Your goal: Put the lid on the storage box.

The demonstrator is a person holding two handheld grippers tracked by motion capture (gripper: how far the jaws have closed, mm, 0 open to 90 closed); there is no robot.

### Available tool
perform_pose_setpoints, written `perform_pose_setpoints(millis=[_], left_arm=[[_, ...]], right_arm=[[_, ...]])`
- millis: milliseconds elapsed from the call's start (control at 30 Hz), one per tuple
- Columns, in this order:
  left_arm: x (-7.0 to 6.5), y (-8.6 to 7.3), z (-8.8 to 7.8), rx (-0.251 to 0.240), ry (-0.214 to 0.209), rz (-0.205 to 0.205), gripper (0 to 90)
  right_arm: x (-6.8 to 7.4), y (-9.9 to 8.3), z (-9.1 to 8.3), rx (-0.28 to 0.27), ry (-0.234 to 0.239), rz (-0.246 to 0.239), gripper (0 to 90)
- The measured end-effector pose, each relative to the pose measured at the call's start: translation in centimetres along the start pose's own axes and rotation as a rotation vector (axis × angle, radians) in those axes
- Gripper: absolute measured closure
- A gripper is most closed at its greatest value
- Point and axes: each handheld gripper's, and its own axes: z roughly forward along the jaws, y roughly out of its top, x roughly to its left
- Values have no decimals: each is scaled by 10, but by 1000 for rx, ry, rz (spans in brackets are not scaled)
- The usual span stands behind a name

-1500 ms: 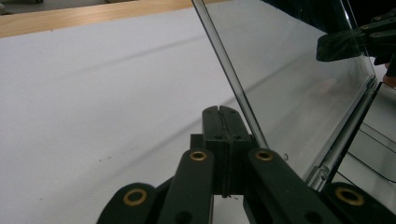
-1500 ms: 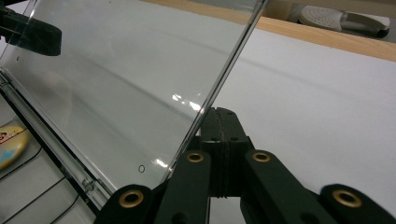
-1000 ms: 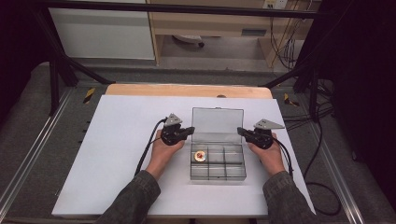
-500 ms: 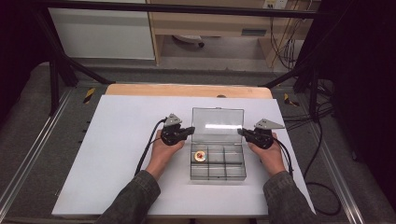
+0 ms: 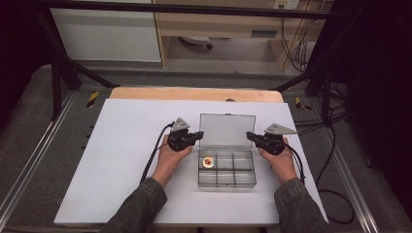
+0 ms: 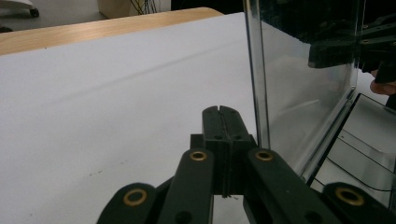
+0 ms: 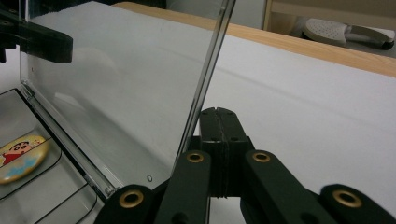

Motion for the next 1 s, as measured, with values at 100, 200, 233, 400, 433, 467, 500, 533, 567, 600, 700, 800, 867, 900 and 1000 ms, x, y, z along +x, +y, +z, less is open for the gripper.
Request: perform_pose_setpoints(millis=[100, 200, 233, 400, 433, 467, 500, 533, 567, 600, 700, 800, 867, 900, 1000], left_arm=[[0, 0, 0, -1, -3, 1, 900], [-1, 1, -1, -1, -4, 3, 900], [-1, 1, -1, -1, -5, 4, 900], [-1, 1, -1, 0, -4, 6, 900], [-2, 1, -2, -1, -4, 6, 900], [-2, 1, -2, 0, -4, 6, 900], [-2, 1, -2, 0, -5, 6, 900], [-2, 1, -2, 0, -6, 6, 900], [-2, 1, -2, 0, -6, 6, 900], [-2, 1, -2, 0, -8, 6, 900], [-2, 1, -2, 1, -9, 8, 900], [-3, 1, -2, 0, -9, 8, 900], [-3, 1, -2, 0, -9, 8, 900], [-3, 1, -2, 0, -9, 7, 900], [-3, 1, -3, 1, -11, 10, 900]], right_arm=[[0, 0, -1, -1, 2, 0, 900], [1, 0, -1, -3, 5, -1, 900], [1, 0, -1, -4, 5, -2, 900], [1, 1, -2, -5, 7, 1, 900], [1, 1, -2, -4, 8, -1, 900], [1, 1, -2, -4, 8, -1, 900], [1, 1, -2, -4, 8, -1, 900], [1, 1, -2, -5, 9, -2, 900], [1, 1, -3, -6, 11, 0, 900], [1, 1, -3, -6, 13, 0, 900], [2, 1, -4, -5, 15, 1, 900], [2, 1, -4, -7, 14, -1, 900], [2, 1, -4, -7, 15, -1, 900], [2, 1, -4, -7, 16, -1, 900], [2, 1, -4, -8, 16, -1, 900]])
